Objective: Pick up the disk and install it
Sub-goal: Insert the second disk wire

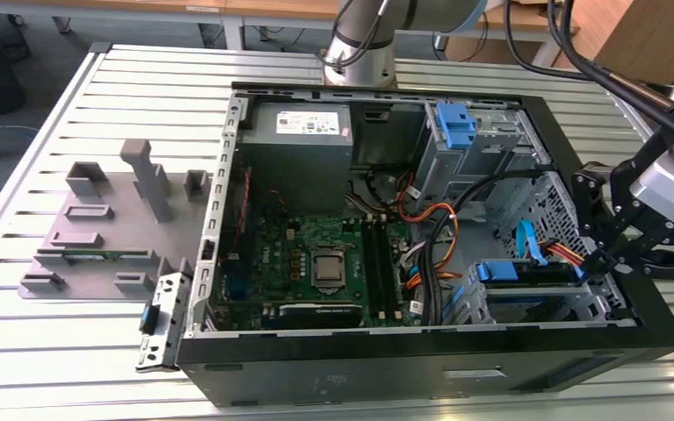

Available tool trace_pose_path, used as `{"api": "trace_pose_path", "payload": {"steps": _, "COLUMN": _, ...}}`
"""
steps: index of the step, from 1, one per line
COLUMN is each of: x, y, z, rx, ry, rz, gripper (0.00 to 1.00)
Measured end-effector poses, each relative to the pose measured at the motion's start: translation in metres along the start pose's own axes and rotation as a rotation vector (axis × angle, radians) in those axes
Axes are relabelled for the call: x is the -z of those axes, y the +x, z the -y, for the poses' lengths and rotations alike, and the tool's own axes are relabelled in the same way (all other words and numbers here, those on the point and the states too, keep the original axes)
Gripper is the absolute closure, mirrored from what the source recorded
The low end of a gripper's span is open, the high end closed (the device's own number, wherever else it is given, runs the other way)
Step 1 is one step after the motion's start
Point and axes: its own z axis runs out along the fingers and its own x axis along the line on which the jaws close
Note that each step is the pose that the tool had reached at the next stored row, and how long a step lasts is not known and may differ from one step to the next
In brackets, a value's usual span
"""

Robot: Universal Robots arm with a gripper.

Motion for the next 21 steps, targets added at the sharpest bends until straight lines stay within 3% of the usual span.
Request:
{"api": "trace_pose_path", "payload": {"steps": 6, "x": 0.0002, "y": -0.0046, "z": -0.0065, "rx": -0.008, "ry": 0.0057, "rz": -0.0043, "gripper": 0.83}}
{"api": "trace_pose_path", "payload": {"steps": 13, "x": -0.0002, "y": -0.0055, "z": -0.0071, "rx": -0.136, "ry": 0.0016, "rz": -0.0058, "gripper": 0.83}}
{"api": "trace_pose_path", "payload": {"steps": 19, "x": 0.0056, "y": -0.0053, "z": -0.0071, "rx": -0.162, "ry": 0.0009, "rz": -0.0057, "gripper": 0.83}}
{"api": "trace_pose_path", "payload": {"steps": 21, "x": 0.0057, "y": -0.0053, "z": -0.0072, "rx": -0.192, "ry": -0.0002, "rz": -0.0061, "gripper": 0.83}}
